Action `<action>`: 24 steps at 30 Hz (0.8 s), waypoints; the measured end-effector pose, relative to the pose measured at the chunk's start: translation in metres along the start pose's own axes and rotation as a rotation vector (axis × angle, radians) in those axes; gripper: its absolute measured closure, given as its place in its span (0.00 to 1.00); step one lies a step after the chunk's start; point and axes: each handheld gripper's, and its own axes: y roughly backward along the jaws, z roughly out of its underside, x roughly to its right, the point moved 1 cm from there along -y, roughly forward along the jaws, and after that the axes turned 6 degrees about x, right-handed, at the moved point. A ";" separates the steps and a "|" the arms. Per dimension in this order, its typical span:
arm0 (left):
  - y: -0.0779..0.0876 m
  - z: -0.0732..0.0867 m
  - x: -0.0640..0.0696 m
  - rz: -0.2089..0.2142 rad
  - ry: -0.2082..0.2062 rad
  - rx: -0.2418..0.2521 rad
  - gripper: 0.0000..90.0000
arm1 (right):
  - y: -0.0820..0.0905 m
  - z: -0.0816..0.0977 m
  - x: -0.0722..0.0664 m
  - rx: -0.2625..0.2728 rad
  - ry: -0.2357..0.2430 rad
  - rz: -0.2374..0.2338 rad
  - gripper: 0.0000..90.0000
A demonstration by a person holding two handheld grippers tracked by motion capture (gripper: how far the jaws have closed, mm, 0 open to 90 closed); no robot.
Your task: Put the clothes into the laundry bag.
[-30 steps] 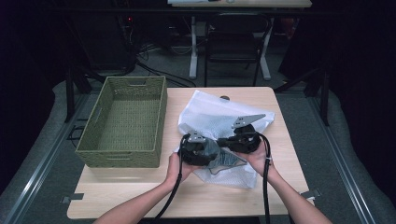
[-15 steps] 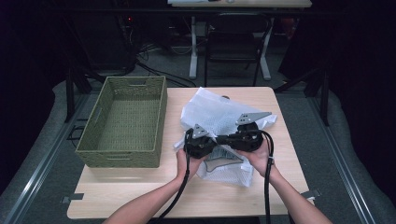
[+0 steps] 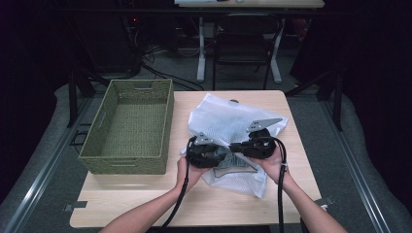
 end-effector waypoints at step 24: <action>-0.001 -0.004 -0.002 -0.009 0.005 0.033 0.50 | 0.002 0.006 0.005 -0.024 -0.011 -0.001 0.99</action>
